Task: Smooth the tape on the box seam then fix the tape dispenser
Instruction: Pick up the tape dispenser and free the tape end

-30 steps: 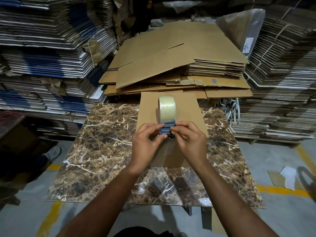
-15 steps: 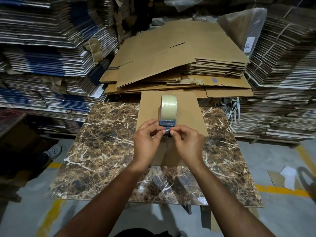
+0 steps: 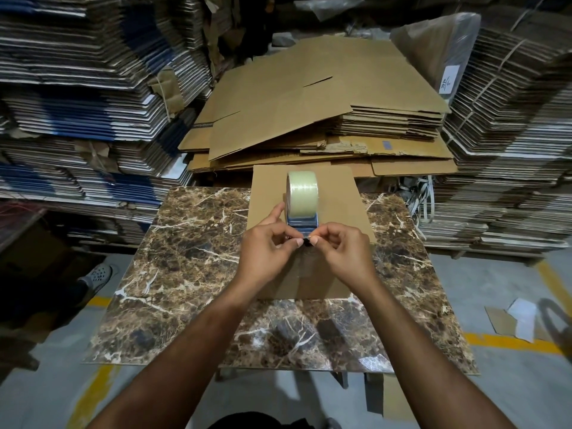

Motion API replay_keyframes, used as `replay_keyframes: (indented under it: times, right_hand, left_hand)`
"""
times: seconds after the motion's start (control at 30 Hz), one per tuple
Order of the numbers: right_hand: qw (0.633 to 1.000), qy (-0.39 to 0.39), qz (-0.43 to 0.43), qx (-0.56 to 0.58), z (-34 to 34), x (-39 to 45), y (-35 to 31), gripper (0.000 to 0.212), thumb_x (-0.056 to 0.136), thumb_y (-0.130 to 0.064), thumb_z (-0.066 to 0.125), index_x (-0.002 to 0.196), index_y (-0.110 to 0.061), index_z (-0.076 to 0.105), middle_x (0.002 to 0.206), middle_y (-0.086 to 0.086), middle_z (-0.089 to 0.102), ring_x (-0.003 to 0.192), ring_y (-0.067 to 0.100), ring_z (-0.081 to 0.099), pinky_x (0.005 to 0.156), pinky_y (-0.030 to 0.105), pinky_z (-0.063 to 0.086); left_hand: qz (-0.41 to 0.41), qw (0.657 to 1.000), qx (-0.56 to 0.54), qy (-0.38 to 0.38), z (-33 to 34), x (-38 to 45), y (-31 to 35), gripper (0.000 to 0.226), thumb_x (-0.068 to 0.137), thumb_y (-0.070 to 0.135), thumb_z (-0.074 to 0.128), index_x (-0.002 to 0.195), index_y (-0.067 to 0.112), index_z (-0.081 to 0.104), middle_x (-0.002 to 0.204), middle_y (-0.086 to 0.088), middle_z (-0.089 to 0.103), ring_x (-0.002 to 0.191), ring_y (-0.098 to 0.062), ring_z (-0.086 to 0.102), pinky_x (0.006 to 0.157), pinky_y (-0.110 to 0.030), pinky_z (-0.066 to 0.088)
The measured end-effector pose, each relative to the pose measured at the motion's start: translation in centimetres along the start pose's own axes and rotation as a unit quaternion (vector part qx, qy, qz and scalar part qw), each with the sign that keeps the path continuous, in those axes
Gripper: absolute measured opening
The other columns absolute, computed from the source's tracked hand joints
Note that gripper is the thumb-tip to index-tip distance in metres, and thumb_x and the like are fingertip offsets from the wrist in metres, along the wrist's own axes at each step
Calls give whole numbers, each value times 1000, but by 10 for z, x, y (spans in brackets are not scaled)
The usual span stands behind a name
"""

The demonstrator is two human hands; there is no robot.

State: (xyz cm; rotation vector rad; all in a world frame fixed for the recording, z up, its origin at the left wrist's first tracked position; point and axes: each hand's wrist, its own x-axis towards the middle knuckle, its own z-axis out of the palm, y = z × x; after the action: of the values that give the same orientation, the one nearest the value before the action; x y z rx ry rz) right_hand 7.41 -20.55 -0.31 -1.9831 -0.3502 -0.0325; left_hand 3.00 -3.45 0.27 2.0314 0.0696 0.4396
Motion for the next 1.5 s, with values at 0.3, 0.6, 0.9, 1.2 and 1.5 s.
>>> replay_keyframes:
  times: [0.3,0.6,0.9,1.2,1.5]
  right_hand:
    - [997,-53,-1,51,-12,4,-2,8,84,-31,71,83,-24,76,83,-3,78,84,15,73,82,44,58]
    - [998,21,-33,54,-15,-2,-12,31,82,-13,81,104,-33,77,116,-3,76,105,4,72,93,25,59]
    - [998,6,-53,-16,-21,-4,-14,18,81,-20,83,96,-29,79,109,-10,77,92,-2,72,83,24,61]
    - [996,21,-89,-16,-14,-7,-10,12,91,-21,72,99,-26,80,98,-14,77,87,2,70,66,15,52]
    - [990,52,-131,-24,-8,-6,-11,13,91,-15,72,98,-22,80,99,-8,76,94,4,69,70,13,49]
  left_hand:
    - [-19,998,-45,-43,-7,4,8,24,78,14,82,77,37,76,153,-5,50,140,-14,47,114,-41,43]
    - [-11,996,-84,-16,-8,-3,6,27,82,14,79,84,41,76,145,1,58,127,-2,56,104,-27,49]
    - [-16,995,-101,-3,-4,-5,3,25,83,15,79,86,40,77,133,1,67,122,-8,64,104,-41,52]
    - [6,994,-38,104,-1,-14,8,23,80,16,83,102,24,81,97,10,76,81,-2,70,73,-19,57]
    - [-110,971,-175,119,3,-26,7,76,80,3,80,145,29,50,94,-4,77,67,-9,63,76,-24,61]
